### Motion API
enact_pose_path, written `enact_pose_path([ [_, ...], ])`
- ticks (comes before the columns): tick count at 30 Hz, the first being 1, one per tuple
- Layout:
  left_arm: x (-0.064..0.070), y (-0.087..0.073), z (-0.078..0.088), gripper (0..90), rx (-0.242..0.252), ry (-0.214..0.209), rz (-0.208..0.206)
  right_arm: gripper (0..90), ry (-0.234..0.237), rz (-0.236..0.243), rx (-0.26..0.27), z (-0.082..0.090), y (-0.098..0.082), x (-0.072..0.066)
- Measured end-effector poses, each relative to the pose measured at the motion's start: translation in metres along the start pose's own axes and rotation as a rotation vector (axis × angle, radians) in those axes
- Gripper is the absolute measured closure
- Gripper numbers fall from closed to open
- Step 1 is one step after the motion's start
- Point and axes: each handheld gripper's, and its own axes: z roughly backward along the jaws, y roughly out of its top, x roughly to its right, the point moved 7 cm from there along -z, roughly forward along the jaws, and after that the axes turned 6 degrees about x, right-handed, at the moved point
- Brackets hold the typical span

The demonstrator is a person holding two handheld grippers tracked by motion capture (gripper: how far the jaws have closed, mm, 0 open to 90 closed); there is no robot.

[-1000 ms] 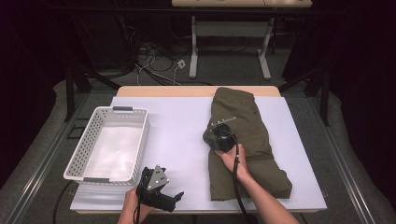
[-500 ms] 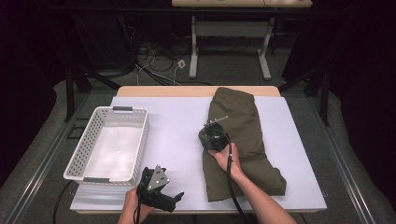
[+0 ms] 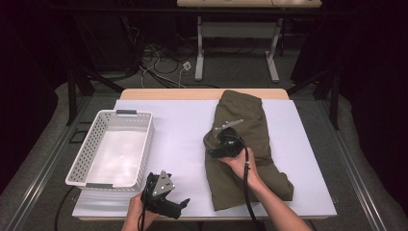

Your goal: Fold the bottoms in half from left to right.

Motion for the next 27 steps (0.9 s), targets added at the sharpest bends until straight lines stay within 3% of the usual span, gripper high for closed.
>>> enact_pose_path([
  [3,0.0,0.0,0.0,0.0,-0.008,-0.004,0.001,25.3,0.025,-0.005,0.022,0.019,-0.004,0.012],
  [4,0.0,0.0,-0.001,0.0,-0.004,-0.001,0.003,24.6,0.013,0.011,0.02,0.025,-0.007,0.019],
  [9,0.001,0.0,-0.002,0.0,-0.007,-0.001,-0.001,24.9,-0.023,-0.001,0.046,0.048,-0.022,0.055],
  [14,0.002,0.002,-0.003,0.0,-0.01,-0.004,-0.002,34.4,-0.119,-0.02,0.055,0.063,-0.042,0.09],
  [16,0.003,0.003,-0.004,0.0,-0.017,-0.007,-0.001,41.4,-0.188,0.002,0.035,0.064,-0.053,0.106],
  [20,0.006,0.009,-0.005,0.0,-0.021,-0.007,0.005,45.3,-0.217,-0.045,-0.015,0.06,-0.07,0.129],
  [27,0.002,0.022,-0.014,0.2,-0.057,0.022,0.03,34.7,-0.197,-0.094,0.028,0.062,-0.064,0.137],
])
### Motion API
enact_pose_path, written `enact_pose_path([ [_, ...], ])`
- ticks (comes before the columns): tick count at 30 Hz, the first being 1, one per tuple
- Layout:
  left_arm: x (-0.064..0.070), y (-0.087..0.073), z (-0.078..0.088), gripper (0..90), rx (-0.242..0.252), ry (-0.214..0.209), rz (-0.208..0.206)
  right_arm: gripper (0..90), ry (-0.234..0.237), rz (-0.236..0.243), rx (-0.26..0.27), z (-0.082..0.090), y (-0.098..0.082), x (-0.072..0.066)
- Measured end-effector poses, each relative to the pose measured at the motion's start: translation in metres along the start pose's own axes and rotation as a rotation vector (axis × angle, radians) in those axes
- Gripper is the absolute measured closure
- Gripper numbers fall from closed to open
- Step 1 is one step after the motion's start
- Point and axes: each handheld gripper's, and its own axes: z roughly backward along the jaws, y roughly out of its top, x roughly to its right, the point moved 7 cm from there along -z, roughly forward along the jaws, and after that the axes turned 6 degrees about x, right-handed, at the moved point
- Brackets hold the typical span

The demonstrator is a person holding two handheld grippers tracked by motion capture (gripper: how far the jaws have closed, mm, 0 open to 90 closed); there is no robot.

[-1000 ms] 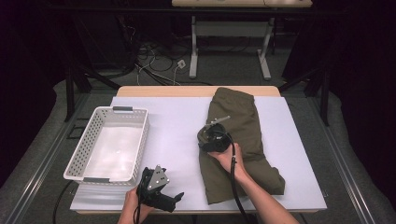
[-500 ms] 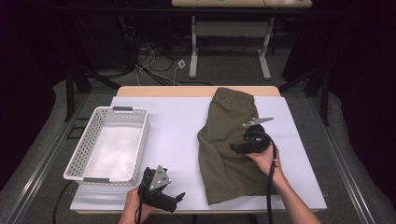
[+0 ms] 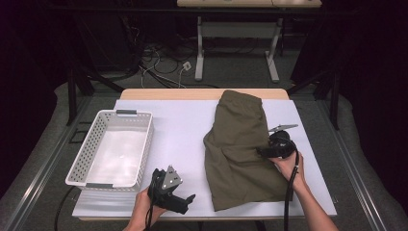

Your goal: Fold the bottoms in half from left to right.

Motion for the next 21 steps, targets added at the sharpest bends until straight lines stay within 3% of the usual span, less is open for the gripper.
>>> enact_pose_path([
  [3,-0.002,0.01,-0.006,0.5,-0.013,0.005,0.015,33.5,0.003,-0.005,-0.001,0.005,0.007,0.001],
  [6,-0.003,0.02,-0.015,0.5,-0.016,0.004,0.029,33.3,-0.018,0.022,-0.007,0.005,0.01,-0.001],
  [11,-0.006,0.033,-0.029,0.0,-0.015,0.008,0.047,32.2,-0.01,0.026,0.013,0.004,0.008,0.003],
  [16,-0.004,0.049,-0.041,0.0,0.003,-0.032,0.083,32.2,-0.004,0.001,0.011,0.002,0.007,0.005],
  [21,0.005,0.059,-0.054,0.0,-0.006,-0.041,0.06,32.0,-0.013,-0.006,0.014,0.001,0.007,0.006],
])
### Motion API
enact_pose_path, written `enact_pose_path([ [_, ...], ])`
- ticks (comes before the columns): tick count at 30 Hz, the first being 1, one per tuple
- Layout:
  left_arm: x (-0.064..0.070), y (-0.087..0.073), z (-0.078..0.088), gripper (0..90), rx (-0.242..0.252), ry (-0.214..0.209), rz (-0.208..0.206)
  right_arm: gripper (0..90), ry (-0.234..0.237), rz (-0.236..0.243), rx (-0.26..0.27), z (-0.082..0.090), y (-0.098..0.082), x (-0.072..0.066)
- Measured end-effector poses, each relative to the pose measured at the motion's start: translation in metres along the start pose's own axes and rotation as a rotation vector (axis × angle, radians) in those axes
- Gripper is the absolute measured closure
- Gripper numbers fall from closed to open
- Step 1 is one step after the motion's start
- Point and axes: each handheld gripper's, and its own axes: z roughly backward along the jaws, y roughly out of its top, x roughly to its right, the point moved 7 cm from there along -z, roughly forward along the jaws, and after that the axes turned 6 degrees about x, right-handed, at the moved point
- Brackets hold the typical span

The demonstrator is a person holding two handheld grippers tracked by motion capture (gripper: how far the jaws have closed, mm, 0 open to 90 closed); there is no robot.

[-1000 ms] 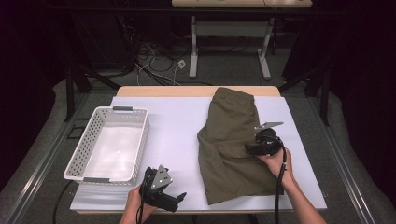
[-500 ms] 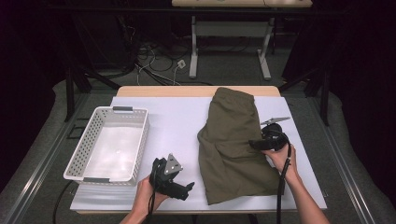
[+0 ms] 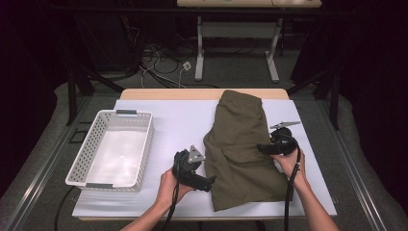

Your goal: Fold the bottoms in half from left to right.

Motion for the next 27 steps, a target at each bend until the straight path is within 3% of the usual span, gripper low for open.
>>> enact_pose_path([
  [5,0.01,0.006,-0.009,0.0,0.008,-0.013,-0.013,27.2,-0.006,-0.008,-0.018,-0.002,-0.003,0.002],
  [11,0.012,0.015,-0.019,0.0,0.006,-0.026,0.001,25.4,-0.016,-0.011,-0.007,0.0,-0.001,0.003],
  [18,0.009,0.008,-0.045,2.2,-0.082,-0.01,0.016,26.2,-0.022,-0.025,-0.042,-0.009,-0.008,0.007],
  [21,0.011,0.003,-0.052,11.3,-0.102,-0.012,0.004,29.3,-0.034,-0.048,-0.06,-0.011,-0.011,0.008],
  [27,0.015,-0.007,-0.058,33.1,-0.131,-0.02,-0.01,39.1,0.0,-0.088,-0.088,-0.019,-0.019,0.011],
])
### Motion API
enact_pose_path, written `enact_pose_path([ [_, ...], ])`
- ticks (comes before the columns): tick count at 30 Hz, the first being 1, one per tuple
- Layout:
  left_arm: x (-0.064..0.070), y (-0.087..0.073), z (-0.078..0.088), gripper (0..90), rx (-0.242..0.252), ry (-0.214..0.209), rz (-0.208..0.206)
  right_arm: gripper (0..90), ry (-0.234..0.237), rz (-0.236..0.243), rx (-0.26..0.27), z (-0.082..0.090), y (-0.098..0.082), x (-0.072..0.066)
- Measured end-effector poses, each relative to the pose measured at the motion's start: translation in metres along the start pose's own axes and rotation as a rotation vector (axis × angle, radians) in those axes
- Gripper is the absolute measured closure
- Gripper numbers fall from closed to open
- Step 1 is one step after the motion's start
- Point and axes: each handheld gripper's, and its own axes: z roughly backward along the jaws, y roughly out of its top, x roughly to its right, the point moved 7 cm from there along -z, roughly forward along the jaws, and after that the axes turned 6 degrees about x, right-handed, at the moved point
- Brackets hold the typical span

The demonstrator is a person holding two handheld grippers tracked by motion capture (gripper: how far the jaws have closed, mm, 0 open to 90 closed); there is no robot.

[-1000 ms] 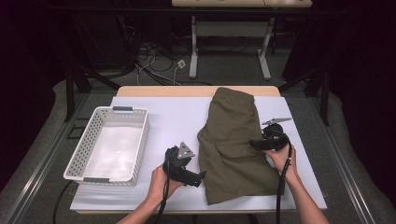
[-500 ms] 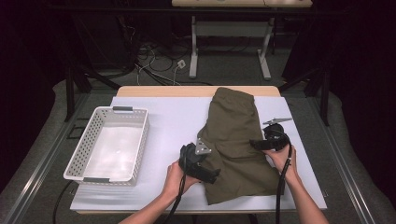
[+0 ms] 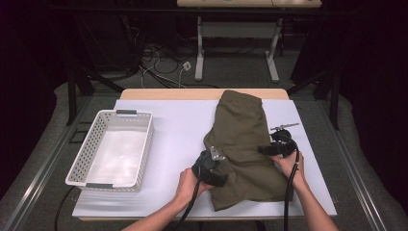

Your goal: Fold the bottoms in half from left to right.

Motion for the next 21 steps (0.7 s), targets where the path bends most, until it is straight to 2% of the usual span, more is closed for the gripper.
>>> enact_pose_path([
  [3,0.0,-0.006,-0.003,42.5,-0.003,0.0,-0.008,48.3,-0.01,0.006,0.0,0.0,0.0,-0.001],
  [4,-0.001,-0.008,-0.004,45.0,0.008,0.007,-0.021,50.9,-0.011,0.006,0.002,-0.001,0.0,-0.001],
  [6,-0.001,-0.008,-0.004,50.6,0.027,0.003,-0.02,57.2,-0.02,0.016,0.007,-0.001,0.0,-0.002],
  [8,0.0,-0.009,-0.005,59.8,0.049,-0.009,-0.026,63.7,-0.028,0.032,0.015,-0.002,0.0,-0.003],
  [11,0.0,-0.008,-0.006,74.4,0.067,-0.006,-0.043,75.6,-0.016,0.03,0.036,-0.002,0.0,-0.005],
  [13,-0.001,-0.007,-0.007,82.3,0.079,-0.01,-0.065,79.4,-0.001,0.014,0.039,-0.003,0.0,-0.007],
  [16,-0.003,-0.008,-0.005,86.5,0.076,-0.033,-0.073,82.7,0.009,0.0,0.043,-0.003,-0.001,-0.009],
  [18,-0.007,-0.009,-0.001,87.1,0.082,-0.053,-0.061,83.4,0.036,-0.022,0.05,-0.003,0.0,-0.011],
  [21,-0.013,-0.011,0.008,87.4,0.07,-0.077,-0.066,83.8,0.046,-0.034,0.051,-0.002,0.0,-0.014],
])
